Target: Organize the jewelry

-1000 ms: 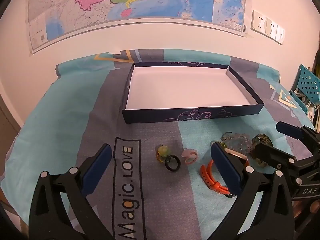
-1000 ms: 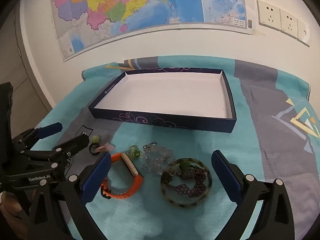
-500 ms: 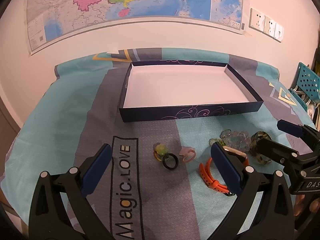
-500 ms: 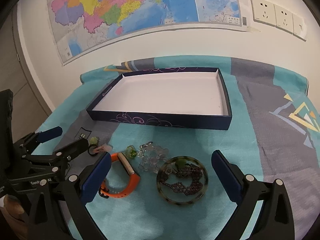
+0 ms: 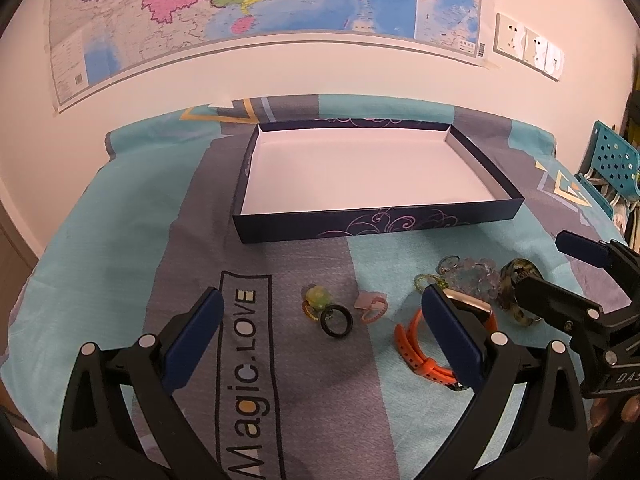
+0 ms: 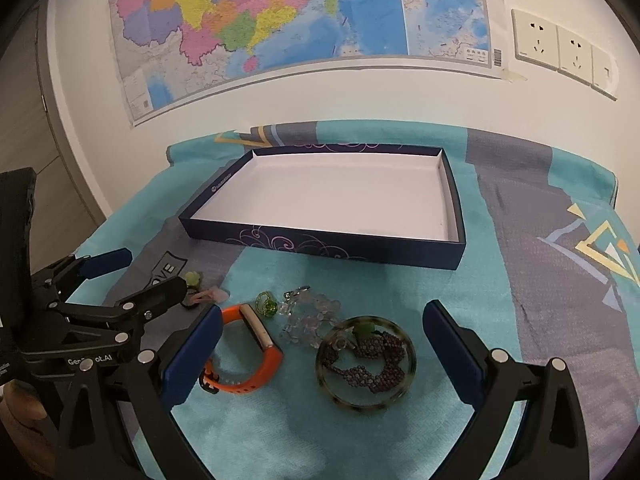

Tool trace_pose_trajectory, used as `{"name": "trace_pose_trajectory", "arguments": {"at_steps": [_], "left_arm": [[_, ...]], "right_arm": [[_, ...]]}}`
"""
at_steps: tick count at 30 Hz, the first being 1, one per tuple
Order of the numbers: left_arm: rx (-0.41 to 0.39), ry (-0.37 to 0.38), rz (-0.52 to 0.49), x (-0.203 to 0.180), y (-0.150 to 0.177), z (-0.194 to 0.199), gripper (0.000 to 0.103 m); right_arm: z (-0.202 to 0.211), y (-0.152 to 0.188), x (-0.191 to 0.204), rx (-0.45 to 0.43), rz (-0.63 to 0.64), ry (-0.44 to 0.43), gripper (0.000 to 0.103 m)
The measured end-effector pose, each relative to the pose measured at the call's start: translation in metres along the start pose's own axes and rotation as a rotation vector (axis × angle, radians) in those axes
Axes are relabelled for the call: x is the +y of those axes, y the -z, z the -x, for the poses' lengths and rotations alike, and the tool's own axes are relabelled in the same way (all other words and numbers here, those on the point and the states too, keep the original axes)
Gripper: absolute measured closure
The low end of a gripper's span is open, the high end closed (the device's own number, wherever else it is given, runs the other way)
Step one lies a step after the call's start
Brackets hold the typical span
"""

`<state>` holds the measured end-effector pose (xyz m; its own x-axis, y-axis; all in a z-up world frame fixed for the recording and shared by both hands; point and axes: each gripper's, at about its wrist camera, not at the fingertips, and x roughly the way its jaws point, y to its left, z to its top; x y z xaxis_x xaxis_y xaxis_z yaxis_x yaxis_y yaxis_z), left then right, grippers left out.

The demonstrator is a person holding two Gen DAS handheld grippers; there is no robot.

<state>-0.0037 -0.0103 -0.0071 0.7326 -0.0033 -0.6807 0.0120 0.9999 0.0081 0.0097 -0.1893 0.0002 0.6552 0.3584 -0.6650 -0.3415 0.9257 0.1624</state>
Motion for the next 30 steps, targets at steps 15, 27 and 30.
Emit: {"name": "trace_pose_trajectory", "arguments": {"at_steps": [15,27,30], "left_arm": [[0.008,0.02,-0.017,-0.0025,0.0,-0.0017,0.006],[0.01,0.032,-0.019,-0.0037,0.0002,-0.0042,0.006],[0.007,0.032,-0.024,-0.0042,0.0009,-0.0038,0.005]], "right_arm": [[-0.0005,0.0029,-0.0071,0.012,-0.029,-0.015,0.006],[-0.0008,0.0034,-0.0079,0.016,-0.032,-0.017,0.006],[-0.0009,0.0036,-0.0079,0.018,-0.032,-0.018,0.006]]}}
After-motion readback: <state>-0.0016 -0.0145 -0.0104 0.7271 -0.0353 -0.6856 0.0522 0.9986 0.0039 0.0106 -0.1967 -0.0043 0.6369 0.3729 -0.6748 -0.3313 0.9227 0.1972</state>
